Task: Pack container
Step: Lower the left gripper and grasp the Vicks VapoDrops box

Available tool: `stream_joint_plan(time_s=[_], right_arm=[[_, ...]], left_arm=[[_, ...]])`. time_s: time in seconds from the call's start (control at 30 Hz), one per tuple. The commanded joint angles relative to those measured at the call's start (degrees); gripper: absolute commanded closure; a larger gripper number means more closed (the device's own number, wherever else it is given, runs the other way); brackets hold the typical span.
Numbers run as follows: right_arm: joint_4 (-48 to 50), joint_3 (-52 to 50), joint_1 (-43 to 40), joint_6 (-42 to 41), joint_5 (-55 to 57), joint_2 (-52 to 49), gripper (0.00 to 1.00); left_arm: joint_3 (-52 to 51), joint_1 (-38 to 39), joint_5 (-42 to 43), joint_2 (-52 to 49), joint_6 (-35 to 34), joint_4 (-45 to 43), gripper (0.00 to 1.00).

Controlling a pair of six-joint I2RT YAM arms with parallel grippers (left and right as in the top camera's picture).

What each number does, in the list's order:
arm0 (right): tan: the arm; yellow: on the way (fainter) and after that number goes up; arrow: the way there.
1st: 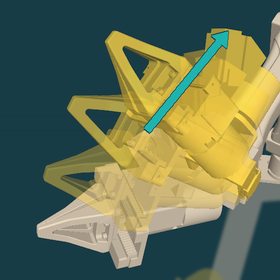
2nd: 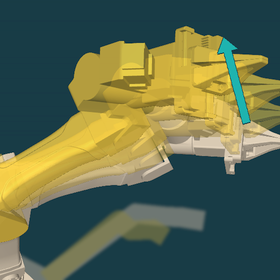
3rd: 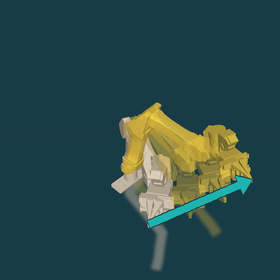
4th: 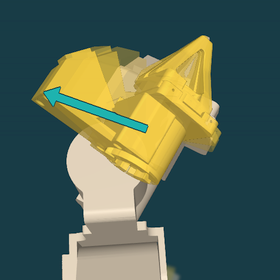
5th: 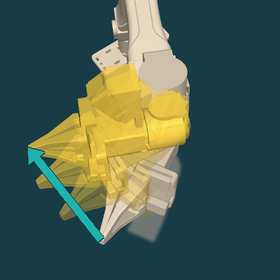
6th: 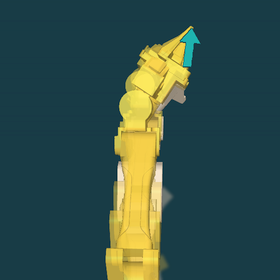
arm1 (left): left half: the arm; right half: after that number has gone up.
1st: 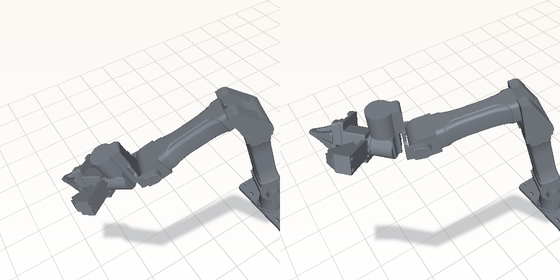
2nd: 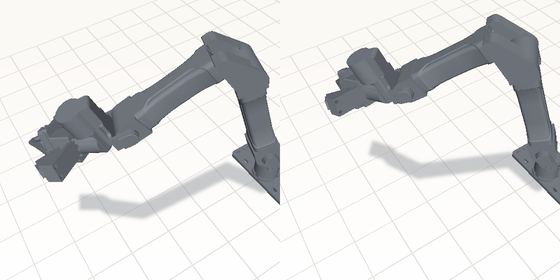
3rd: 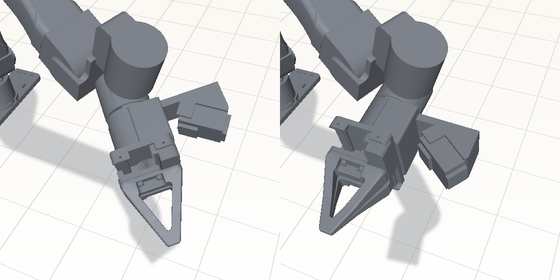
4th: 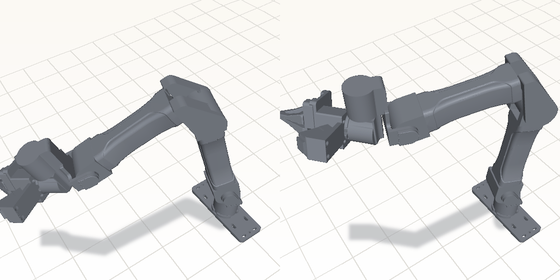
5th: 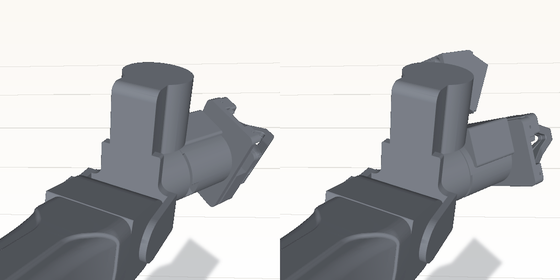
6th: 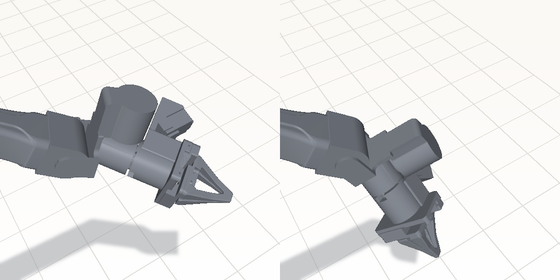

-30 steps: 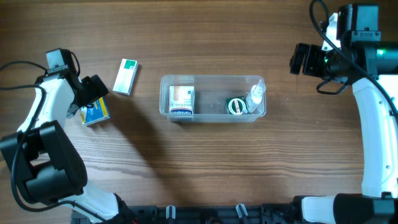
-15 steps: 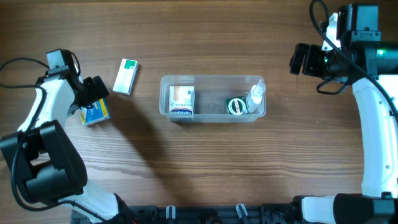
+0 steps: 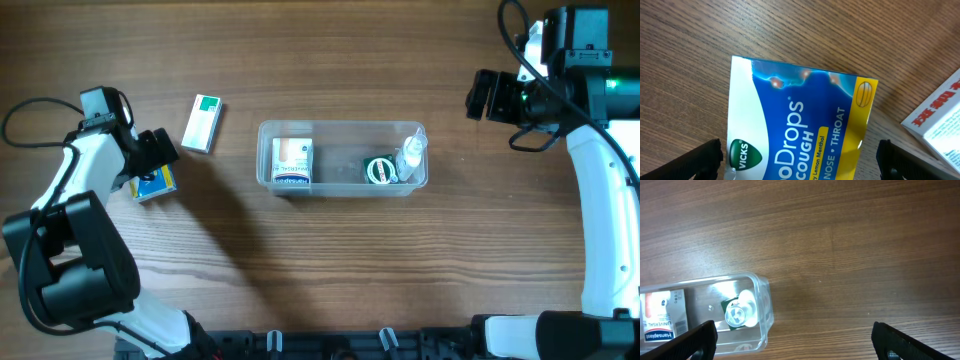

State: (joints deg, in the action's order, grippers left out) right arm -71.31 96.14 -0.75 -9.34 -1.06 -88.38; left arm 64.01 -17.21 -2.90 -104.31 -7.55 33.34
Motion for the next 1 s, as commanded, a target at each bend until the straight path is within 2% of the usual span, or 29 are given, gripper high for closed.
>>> stream_joint_plan(time_s=[0.0, 0.33, 0.8, 0.97], right_arm=[[0.1, 0.9, 0.0, -0.2, 0.1, 0.4, 0.00], [0.1, 0.9, 0.0, -0.2, 0.1, 0.4, 0.00], [0.1, 0.9, 0.0, -0.2, 0.1, 0.4, 0.00], [0.1, 0.9, 0.0, -0.2, 0.1, 0.4, 0.00]], left_arm=[[-0.4, -0.3, 0.9, -2.4, 1.1, -0.5, 0.00], [-0.4, -0.3, 0.9, -5.3, -0.6, -1.4, 0.00], [-0.4, -0.3, 1.0, -5.3, -3.4, 4.1, 0.00], [-0.4, -0.3, 0.9, -5.3, -3.4, 4.5, 0.04]])
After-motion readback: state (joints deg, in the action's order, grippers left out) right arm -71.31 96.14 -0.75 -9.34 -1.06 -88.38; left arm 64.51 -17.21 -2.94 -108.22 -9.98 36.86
